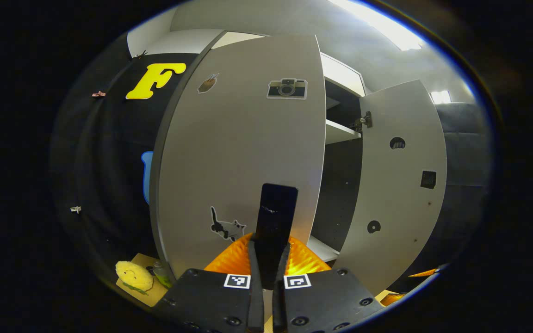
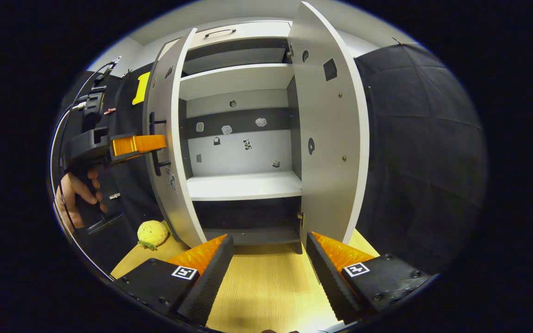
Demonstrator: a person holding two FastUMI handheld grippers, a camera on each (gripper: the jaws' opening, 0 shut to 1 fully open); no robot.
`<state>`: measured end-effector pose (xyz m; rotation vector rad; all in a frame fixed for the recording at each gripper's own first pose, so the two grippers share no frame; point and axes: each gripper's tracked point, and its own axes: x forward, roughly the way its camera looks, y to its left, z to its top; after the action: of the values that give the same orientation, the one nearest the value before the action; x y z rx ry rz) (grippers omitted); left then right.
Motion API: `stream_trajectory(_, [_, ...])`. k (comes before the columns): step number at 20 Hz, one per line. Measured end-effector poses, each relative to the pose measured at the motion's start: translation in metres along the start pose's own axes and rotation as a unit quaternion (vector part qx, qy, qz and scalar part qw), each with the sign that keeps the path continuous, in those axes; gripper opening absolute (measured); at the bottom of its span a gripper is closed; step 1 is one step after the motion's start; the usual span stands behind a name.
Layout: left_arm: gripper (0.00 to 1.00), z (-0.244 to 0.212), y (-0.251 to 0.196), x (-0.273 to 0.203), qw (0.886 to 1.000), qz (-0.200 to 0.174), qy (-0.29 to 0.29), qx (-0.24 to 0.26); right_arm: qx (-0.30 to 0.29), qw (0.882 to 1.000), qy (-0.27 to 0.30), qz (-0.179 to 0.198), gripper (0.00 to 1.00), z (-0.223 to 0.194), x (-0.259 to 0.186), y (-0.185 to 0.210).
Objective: Open the right door of the double-door shoe cabinet with the right hand, and open the left door with the left hand.
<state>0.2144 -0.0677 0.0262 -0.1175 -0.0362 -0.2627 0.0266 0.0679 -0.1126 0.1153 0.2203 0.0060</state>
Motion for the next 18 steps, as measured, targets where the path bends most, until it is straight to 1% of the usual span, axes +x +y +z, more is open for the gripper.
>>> stream_trajectory(4, [0.12, 0.002, 0.005, -0.007, 1.0, -0.001, -0.004, -0.004, 0.002, 1.0, -0.001, -0.004, 0.99, -0.002, -0.012, 0.012])
stream_trajectory(7, [0.12, 0.003, 0.009, -0.01, 1.0, 0.005, -0.009, -0.003, -0.003, 1.0, -0.002, -0.002, 0.99, -0.004, -0.017, 0.022])
stream_trajectory(15, [0.12, 0.004, 0.032, -0.018, 0.999, 0.047, -0.012, 0.019, -0.005, 1.0, 0.009, 0.012, 0.99, -0.018, -0.023, 0.042])
stream_trajectory(18, [0.12, 0.006, 0.032, -0.018, 0.999, 0.049, -0.013, 0.014, -0.004, 1.0, 0.01, 0.019, 0.99, -0.021, -0.022, 0.05])
